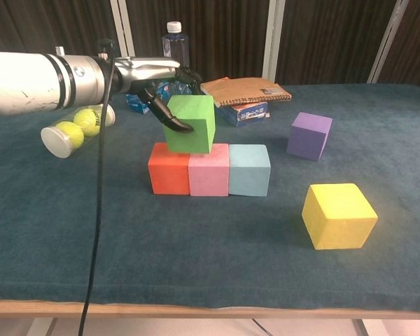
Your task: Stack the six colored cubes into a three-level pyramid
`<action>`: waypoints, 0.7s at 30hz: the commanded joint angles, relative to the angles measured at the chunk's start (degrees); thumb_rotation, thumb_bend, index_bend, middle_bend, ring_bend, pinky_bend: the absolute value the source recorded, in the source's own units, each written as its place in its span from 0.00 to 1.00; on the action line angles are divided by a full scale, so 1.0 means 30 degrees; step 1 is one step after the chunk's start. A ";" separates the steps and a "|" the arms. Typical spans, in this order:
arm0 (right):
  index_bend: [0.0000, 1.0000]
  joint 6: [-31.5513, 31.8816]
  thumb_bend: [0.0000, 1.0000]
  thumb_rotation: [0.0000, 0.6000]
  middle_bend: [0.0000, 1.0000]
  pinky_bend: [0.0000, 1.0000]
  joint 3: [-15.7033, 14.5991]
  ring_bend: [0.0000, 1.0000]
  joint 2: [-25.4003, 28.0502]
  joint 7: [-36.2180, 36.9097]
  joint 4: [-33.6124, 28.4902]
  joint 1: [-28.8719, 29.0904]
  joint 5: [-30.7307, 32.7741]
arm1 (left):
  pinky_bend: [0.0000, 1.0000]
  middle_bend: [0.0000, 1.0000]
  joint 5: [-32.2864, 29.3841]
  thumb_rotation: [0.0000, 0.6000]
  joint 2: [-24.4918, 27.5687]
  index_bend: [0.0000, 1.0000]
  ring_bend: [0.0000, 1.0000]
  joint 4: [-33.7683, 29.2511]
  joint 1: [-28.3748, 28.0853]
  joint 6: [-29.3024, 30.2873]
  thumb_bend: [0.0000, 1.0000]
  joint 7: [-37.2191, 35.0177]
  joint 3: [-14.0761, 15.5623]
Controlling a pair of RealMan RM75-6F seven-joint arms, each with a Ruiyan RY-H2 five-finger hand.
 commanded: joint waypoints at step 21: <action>0.00 0.0201 0.37 1.00 0.00 0.00 -0.0258 0.00 -0.0252 0.0645 0.0634 -0.0017 -0.0301 | 0.07 0.02 -0.1704 0.71 -0.0431 0.46 0.00 0.0256 -0.0530 -0.0094 0.43 0.0441 0.0398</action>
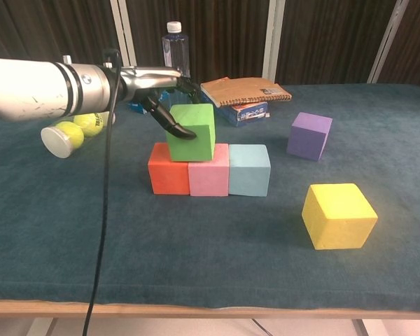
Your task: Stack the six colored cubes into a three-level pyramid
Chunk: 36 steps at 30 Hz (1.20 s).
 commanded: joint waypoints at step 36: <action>0.00 -0.0111 0.37 1.00 0.00 0.00 -0.0260 0.00 0.0109 0.0268 -0.0018 0.0178 0.0002 | 0.07 0.02 0.0056 0.68 -0.0080 0.41 0.00 0.0294 -0.0119 -0.0185 0.41 -0.0251 0.0359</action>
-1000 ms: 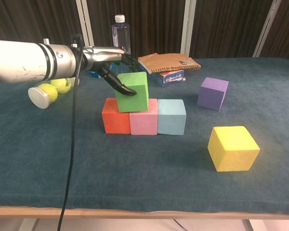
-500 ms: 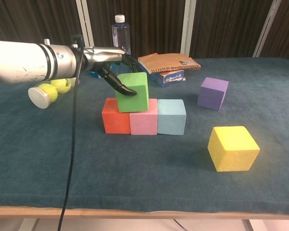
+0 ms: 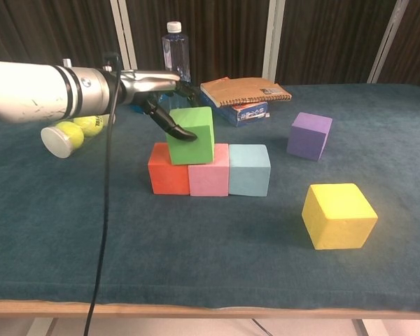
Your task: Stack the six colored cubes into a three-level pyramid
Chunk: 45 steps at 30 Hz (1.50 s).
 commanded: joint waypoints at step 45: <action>0.00 0.0170 0.37 1.00 0.00 0.00 -0.0409 0.00 0.0029 0.0885 0.0425 0.0125 -0.0322 | 0.07 0.02 -0.0370 0.64 -0.0135 0.28 0.00 -0.0317 -0.0141 0.0676 0.33 0.1338 0.0466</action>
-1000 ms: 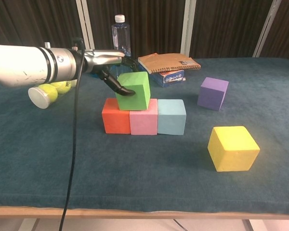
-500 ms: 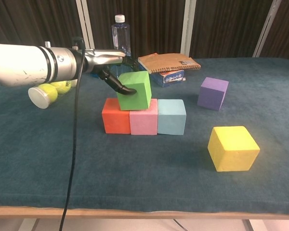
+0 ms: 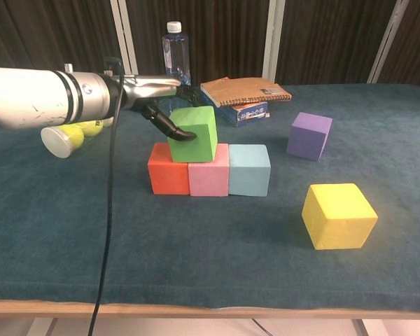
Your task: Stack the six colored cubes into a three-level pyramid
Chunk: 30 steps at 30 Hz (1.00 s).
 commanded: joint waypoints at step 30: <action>0.00 -0.0128 0.37 1.00 0.00 0.00 -0.0084 0.00 0.0126 -0.0125 -0.0323 0.0086 0.0048 | 0.07 0.02 0.0026 0.66 0.0403 0.27 0.00 -0.0821 0.0148 0.0875 0.18 0.0863 0.0114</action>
